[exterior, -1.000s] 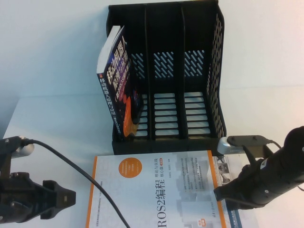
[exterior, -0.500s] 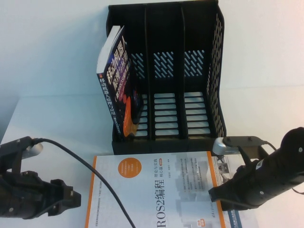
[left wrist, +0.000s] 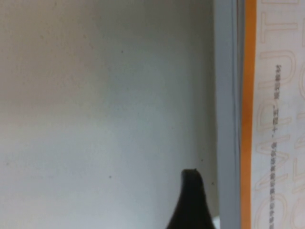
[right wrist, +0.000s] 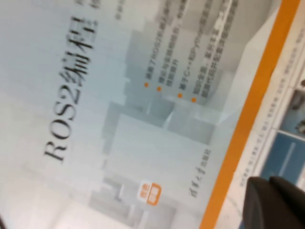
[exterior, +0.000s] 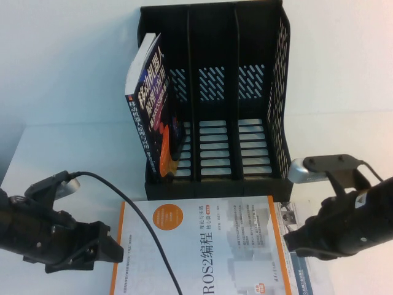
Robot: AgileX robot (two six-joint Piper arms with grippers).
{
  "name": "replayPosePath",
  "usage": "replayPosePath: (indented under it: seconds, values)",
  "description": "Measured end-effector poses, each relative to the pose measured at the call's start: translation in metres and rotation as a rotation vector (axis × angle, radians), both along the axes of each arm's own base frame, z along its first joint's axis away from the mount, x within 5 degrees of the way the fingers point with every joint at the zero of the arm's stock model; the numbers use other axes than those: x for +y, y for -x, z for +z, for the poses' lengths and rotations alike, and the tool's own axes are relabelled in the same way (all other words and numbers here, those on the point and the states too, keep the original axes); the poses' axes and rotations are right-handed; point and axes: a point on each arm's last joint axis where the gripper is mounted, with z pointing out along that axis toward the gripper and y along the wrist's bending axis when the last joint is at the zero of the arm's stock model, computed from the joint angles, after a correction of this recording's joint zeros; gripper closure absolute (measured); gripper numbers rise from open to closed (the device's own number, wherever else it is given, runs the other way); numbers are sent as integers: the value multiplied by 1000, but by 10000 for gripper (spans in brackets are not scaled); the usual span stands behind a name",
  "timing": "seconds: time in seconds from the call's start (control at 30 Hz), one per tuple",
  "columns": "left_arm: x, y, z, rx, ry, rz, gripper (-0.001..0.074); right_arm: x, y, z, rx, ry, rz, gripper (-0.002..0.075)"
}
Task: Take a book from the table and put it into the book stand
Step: Push book with right arm, then pick up the book with your left arm
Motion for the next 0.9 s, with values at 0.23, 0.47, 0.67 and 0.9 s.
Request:
replayPosePath:
  seconds: [0.23, 0.47, 0.67, 0.9]
  values:
    - [-4, -12, -15, 71, 38, -21, 254, -22, 29, 55, -125, 10, -14, 727]
    - [-7, -16, -23, 80, 101, -33, 269, -60, 79, 114, -303, -5, -107, 727]
    - [3, -19, -23, 90, 160, 9, 286, -101, 134, 145, -423, -22, -220, 727]
    - [4, -24, -39, 152, 268, 13, 287, -139, 192, 158, -530, -95, -338, 727]
